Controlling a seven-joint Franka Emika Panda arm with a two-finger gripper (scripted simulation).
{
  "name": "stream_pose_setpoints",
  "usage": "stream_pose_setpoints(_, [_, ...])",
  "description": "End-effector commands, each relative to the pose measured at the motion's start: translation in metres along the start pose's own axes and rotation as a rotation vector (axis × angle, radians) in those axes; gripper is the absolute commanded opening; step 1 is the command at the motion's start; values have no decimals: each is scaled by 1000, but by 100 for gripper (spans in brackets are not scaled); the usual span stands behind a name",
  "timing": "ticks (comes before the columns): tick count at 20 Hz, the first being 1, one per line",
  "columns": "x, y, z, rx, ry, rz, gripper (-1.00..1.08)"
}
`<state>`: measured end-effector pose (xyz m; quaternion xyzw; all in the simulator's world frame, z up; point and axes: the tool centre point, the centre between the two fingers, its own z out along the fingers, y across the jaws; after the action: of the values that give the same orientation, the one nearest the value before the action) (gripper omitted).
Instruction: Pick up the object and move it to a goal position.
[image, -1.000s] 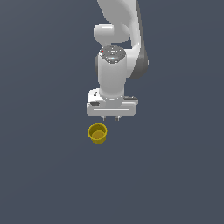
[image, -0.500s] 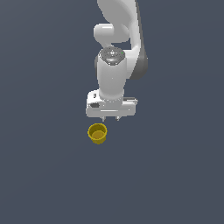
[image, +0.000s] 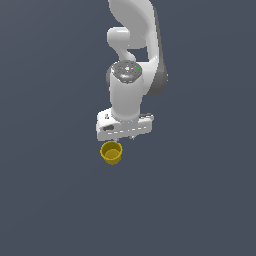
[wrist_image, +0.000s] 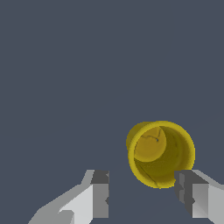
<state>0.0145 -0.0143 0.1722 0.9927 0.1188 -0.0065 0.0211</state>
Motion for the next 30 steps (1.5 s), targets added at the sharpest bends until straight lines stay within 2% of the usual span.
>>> stream_pose_setpoints(1, [2,4,4,-4,-12,-64,28])
stream_pose_setpoints(15, [15,27,27,-10,-82,-441,28])
stream_pose_setpoints(30, [23,55,53,14,-157,-833,28])
